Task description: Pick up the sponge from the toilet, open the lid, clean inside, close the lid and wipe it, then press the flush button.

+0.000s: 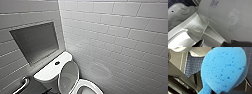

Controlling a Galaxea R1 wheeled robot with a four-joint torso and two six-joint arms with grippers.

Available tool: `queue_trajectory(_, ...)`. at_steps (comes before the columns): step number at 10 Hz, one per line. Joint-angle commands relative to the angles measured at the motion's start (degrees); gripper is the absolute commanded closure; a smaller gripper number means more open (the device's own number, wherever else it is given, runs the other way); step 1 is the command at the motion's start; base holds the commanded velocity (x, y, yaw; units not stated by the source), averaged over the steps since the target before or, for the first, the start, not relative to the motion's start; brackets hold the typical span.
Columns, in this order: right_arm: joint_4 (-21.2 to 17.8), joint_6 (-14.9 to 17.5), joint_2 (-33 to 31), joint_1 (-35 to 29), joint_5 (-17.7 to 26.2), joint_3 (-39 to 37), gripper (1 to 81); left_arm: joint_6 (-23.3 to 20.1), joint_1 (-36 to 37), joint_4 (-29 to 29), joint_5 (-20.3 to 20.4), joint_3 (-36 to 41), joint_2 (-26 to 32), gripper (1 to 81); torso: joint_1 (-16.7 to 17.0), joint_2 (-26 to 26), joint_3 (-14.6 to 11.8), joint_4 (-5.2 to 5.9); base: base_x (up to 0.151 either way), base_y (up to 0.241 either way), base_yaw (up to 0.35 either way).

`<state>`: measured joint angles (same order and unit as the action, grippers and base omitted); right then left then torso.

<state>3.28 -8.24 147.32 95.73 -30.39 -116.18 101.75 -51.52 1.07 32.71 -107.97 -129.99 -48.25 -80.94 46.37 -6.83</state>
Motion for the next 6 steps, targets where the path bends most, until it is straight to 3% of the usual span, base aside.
queue_trajectory(1,1.12,-0.02,-1.48,-0.14,2.36,0.44,81.1,-1.47,0.32,39.61,9.62,-19.69,-1.48,1.0,0.0,0.0,0.0,0.0,0.0,0.0,0.0)
queue_trajectory(3,1.21,-0.02,-1.48,-0.32,2.44,0.17,81.1,-1.47,-0.91,57.82,15.24,-31.63,-3.7,1.0,0.0,0.0,0.0,0.0,0.0,0.0,0.0)
queue_trajectory(4,1.37,0.15,-1.14,-0.32,2.44,-0.87,81.1,-1.08,-2.55,45.39,10.95,-27.37,-3.77,1.0,0.0,0.0,-0.02,0.0,0.0,0.0,0.0)
queue_trajectory(5,1.55,0.24,-0.7,-0.58,2.44,-1.58,81.1,-1.47,-2.14,76.7,22.35,-46.9,-7.8,1.0,0.0,0.0,-0.02,0.0,0.0,0.0,0.0)
queue_trajectory(6,1.99,0.25,-0.25,-0.76,2.53,-2.02,81.1,-1.56,-2.74,83.54,25.35,-52.33,-10.68,1.0,0.0,0.0,-0.02,0.0,0.0,0.0,0.0)
